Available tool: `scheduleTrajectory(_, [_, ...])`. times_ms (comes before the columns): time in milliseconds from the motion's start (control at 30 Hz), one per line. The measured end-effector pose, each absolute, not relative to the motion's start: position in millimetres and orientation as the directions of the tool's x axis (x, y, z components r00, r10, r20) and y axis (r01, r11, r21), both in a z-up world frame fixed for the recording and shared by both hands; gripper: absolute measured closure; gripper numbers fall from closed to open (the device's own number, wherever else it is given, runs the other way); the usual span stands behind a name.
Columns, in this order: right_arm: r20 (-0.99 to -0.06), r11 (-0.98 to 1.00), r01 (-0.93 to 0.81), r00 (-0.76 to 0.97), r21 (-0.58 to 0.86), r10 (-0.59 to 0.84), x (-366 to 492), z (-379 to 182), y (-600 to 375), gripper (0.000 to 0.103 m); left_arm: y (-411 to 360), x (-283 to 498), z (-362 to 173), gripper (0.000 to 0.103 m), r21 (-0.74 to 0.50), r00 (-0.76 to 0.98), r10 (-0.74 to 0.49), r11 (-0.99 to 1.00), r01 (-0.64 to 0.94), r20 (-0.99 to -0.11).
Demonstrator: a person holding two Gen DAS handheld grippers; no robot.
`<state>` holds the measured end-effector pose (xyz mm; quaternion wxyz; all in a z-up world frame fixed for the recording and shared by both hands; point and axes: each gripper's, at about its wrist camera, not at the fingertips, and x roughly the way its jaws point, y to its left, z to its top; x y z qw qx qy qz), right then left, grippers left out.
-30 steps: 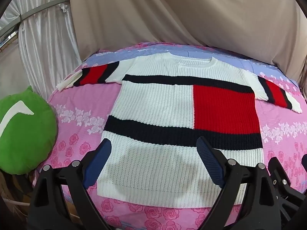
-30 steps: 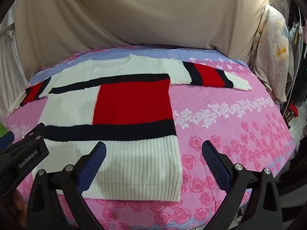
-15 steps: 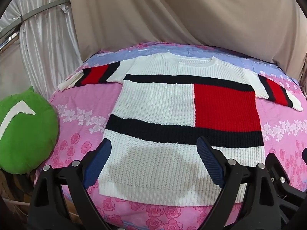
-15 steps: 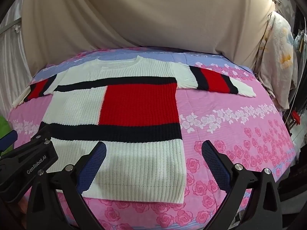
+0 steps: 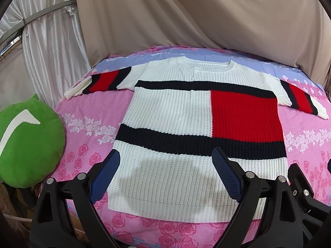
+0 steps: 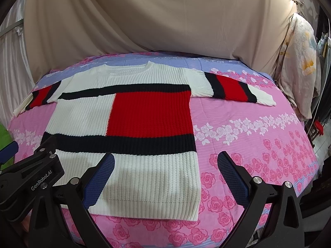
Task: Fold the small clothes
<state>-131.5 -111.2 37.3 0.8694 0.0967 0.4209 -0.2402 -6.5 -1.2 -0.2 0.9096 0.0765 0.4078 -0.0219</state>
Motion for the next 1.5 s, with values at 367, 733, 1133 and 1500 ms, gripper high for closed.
scheduleTrajectory(367, [-0.779,0.866,0.498,0.529,-0.034,-0.335,-132.3,35.7,-112.4,0.005,0.2,-4.9,-0.4,0.015,0.127,0.665,0.027,0.987,0.102,-0.746])
scheduleTrajectory(733, [-0.782,0.866,0.498,0.527,-0.034,-0.334,-132.8,33.1,-112.7,0.005,-0.1,-5.0,-0.7,0.015,0.126,0.665,0.028,0.987,0.100,-0.747])
scheduleTrajectory(1133, [-0.782,0.867,0.497,0.526,-0.036,-0.334,-133.0,33.4,-113.1,0.005,0.2,-3.7,-1.2,0.015,0.128,0.663,0.031,0.987,0.099,-0.748])
scheduleTrajectory(1500, [-0.783,0.867,0.497,0.526,-0.036,-0.333,-132.8,33.6,-113.2,0.005,-0.4,-4.1,-1.9,0.015,0.131,0.663,0.034,0.986,0.098,-0.748])
